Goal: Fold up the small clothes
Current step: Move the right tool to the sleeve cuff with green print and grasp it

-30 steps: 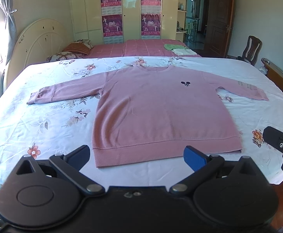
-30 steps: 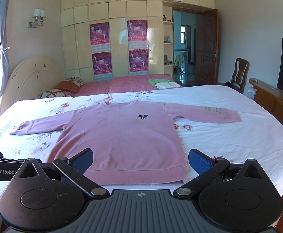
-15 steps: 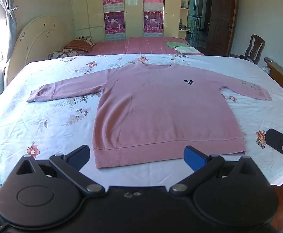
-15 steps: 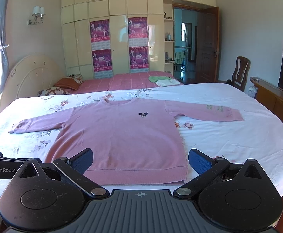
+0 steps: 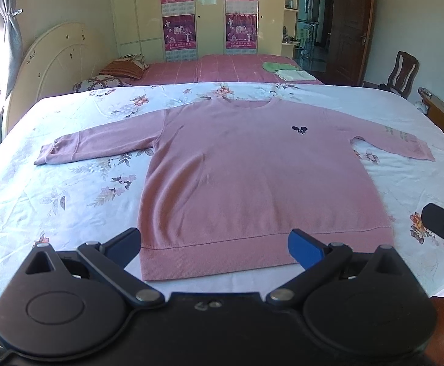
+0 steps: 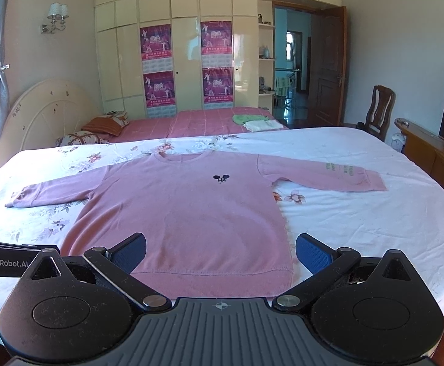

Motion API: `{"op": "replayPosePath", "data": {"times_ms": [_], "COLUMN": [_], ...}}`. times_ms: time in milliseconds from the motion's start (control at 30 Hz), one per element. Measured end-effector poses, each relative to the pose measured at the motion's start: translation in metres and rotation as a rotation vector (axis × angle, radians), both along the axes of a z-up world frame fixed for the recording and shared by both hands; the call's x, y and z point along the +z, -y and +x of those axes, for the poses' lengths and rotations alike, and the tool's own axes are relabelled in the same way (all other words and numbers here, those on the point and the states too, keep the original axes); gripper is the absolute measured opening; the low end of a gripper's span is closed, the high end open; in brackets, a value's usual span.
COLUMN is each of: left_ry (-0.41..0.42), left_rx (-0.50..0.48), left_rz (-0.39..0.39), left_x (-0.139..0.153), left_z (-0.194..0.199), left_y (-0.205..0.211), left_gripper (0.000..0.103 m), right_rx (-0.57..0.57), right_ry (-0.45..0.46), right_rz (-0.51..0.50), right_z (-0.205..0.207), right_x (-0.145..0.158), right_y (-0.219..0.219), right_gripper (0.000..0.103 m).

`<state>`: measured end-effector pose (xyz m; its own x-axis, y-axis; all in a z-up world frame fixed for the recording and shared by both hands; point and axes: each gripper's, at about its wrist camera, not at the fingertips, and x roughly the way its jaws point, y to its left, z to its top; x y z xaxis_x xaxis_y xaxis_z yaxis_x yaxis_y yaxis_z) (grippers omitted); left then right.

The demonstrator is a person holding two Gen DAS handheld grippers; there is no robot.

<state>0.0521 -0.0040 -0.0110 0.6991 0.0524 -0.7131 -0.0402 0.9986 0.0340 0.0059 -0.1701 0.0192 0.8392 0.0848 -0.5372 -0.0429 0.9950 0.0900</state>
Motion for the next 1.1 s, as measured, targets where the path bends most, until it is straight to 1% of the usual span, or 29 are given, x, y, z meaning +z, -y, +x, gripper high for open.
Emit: {"op": "replayPosePath", "data": {"times_ms": [300,367,433,667,900,1000,1100], "left_ry": [-0.015,-0.012,-0.013,-0.03,-0.033,-0.054,-0.074], "left_rx": [0.006,0.001,0.005,0.032,0.043,0.046,0.056], "left_rz": [-0.016,-0.027,-0.021,-0.031,-0.007,-0.024,-0.023], "left_x": [-0.011,-0.014,-0.017,-0.031,-0.045,-0.053,-0.063], "left_z": [0.049,0.062,0.075,0.124,0.169,0.186,0.202], "left_y": [0.01,0.013,0.016,0.024,0.04,0.045,0.05], "left_gripper": [0.103,0.103,0.103,0.103,0.103,0.103,0.103], "right_rx": [-0.022,-0.026,-0.03,-0.051,-0.065,-0.076,-0.096], "right_ry": [0.002,-0.002,-0.004,-0.023,-0.04,-0.051,-0.056], "right_rz": [0.027,0.047,0.06,0.042,0.063,0.063,0.069], "right_z": [0.045,0.06,0.075,0.13,0.191,0.214,0.237], "right_x": [-0.014,-0.019,-0.023,-0.04,-0.055,-0.063,-0.07], "right_y": [0.028,0.038,0.047,0.076,0.114,0.131,0.149], "right_gripper": [0.103,0.103,0.103,0.103,0.102,0.102,0.102]}}
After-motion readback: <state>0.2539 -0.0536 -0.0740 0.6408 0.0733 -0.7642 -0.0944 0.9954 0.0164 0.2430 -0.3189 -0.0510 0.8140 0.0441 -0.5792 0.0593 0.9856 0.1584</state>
